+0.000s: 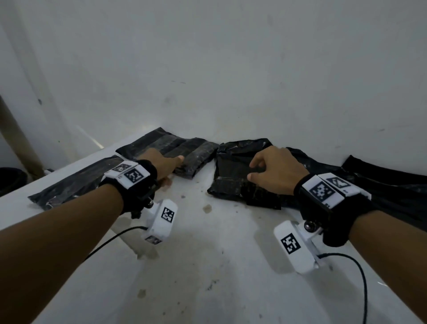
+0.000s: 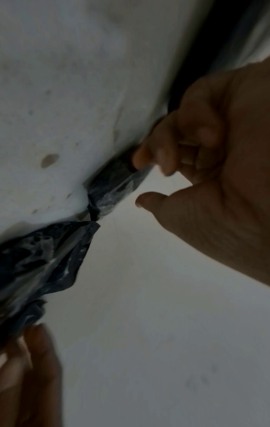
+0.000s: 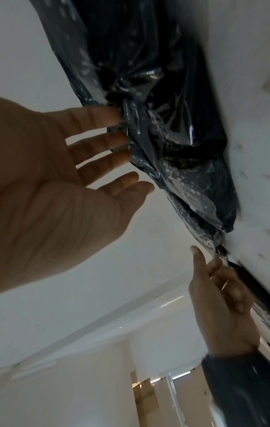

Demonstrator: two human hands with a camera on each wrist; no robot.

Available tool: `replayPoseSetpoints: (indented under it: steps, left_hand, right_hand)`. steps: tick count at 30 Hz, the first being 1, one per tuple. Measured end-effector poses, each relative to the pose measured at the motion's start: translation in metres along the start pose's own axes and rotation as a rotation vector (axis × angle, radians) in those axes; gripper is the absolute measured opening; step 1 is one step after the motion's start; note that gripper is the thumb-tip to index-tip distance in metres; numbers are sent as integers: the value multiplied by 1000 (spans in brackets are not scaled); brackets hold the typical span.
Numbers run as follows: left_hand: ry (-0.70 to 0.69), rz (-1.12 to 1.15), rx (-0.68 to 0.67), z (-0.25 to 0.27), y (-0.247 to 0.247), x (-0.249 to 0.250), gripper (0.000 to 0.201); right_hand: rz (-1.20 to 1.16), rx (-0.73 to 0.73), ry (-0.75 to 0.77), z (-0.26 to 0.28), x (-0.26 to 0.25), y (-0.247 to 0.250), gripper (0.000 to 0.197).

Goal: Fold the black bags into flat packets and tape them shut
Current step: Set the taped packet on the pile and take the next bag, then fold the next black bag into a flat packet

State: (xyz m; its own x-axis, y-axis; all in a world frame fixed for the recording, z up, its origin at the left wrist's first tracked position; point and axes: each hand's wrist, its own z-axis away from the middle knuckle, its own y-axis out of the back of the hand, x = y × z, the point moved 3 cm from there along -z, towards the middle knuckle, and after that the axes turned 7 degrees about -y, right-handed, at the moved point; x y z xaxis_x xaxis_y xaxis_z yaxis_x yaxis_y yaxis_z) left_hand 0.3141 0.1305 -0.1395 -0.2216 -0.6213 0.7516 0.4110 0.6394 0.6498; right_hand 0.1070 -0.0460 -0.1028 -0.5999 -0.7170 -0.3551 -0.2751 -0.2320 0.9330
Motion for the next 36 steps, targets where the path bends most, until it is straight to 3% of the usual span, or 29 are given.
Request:
replayPoseSetpoints:
  steps: [3,5,7,11,14,19,24,28,32,36]
  left_hand:
    - [-268,-236,110,8,7,18,37]
    - [-442,-221,86,16,-4,37,32]
    - [-525,-175,4,20,-22,54,29]
    - [-409,-103,-245,10,-66,65,32]
    - [-386,-175,-241,-1,-83,71,30]
    - [-253,-154,-198,-7,-92,79,50]
    - [-138,272,-212,-8,-105,79,46]
    - [-158,489,-223,-2,-106,85,13]
    - [-153,752,-216,9,-98,84,30]
    - [-239,894,-275,26,-79,80,33]
  right_hand:
    - [-15,43,-48,-6,11,3,18]
    - [-29,90,-92,-13,21,8,18]
    - [-47,122,-129,-20,31,11,19]
    - [-52,59,-143,-32,45,8,17]
    - [-15,46,-207,-34,55,2,11]
    - [71,-18,-281,-34,72,-14,36]
    - [48,-16,-326,-31,79,-18,48]
    - [-10,-20,-332,-27,78,-16,49]
    - [-139,35,-322,-23,78,-14,56]
    - [-392,79,-258,-17,72,-3,44]
